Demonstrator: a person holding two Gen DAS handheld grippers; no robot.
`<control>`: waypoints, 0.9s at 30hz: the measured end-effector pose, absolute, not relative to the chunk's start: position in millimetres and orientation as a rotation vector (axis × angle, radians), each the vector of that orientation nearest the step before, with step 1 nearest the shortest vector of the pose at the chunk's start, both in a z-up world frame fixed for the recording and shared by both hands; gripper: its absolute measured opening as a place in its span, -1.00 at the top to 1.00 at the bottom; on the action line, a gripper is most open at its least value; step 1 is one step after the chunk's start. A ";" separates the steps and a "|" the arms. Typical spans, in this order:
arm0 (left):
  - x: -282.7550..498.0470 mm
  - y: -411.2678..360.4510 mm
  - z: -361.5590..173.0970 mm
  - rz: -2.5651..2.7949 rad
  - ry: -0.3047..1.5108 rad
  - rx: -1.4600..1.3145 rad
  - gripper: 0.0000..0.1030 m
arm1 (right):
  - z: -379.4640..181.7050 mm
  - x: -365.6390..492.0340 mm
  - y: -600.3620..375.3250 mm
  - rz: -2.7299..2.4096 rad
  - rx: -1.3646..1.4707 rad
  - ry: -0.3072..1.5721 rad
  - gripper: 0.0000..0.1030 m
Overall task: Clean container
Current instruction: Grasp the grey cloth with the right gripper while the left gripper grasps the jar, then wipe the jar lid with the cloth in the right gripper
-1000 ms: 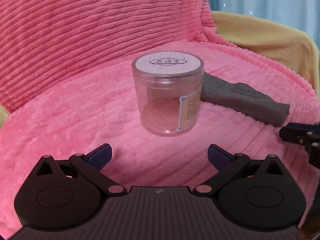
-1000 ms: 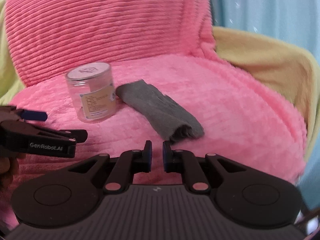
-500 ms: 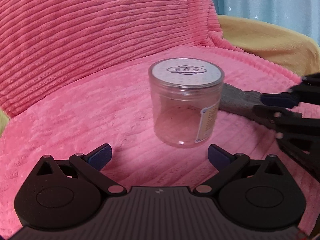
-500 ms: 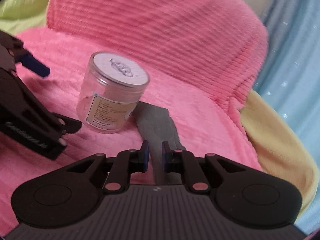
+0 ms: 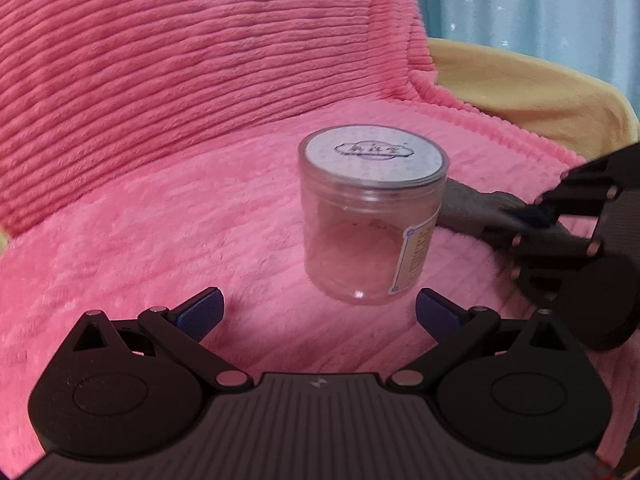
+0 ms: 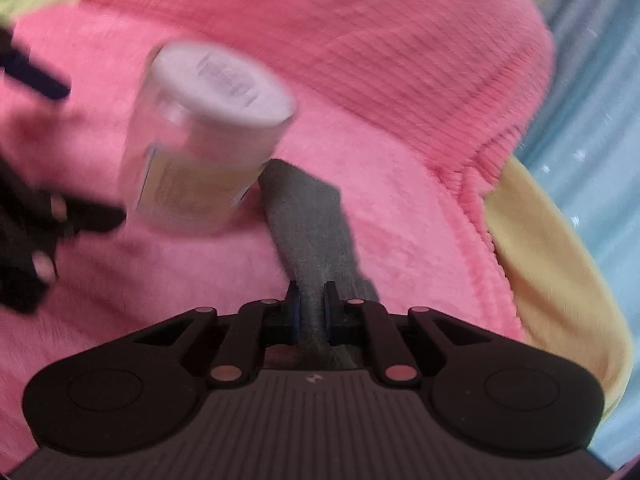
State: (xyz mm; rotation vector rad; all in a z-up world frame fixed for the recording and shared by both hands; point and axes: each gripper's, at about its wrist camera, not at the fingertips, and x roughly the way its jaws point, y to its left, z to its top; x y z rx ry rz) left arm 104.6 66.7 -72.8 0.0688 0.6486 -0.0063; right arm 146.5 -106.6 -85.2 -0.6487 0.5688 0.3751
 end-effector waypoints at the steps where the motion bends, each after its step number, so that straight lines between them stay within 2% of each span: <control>1: 105.6 65.1 -71.3 -0.020 0.633 0.081 -1.00 | -79.4 148.8 -114.3 0.369 -0.566 0.565 0.88; 6: 114.9 53.6 -68.9 -0.111 0.574 0.142 -0.99 | -55.6 165.3 -167.2 0.394 -0.097 0.563 0.87; 10: 123.6 47.8 -69.9 -0.121 0.541 0.196 -0.97 | -53.1 167.1 -180.2 0.444 0.053 0.516 0.87; 16: 134.6 54.0 -73.3 -0.152 0.532 0.174 -0.86 | -48.1 166.7 -161.2 0.552 0.075 0.458 0.87; 18: 137.6 55.2 -76.3 -0.169 0.541 0.170 -0.68 | -45.9 162.4 -151.7 0.598 0.048 0.439 0.87; 27: 133.7 53.4 -78.7 -0.197 0.546 0.178 -0.64 | -42.6 164.2 -124.8 0.719 -0.040 0.413 0.87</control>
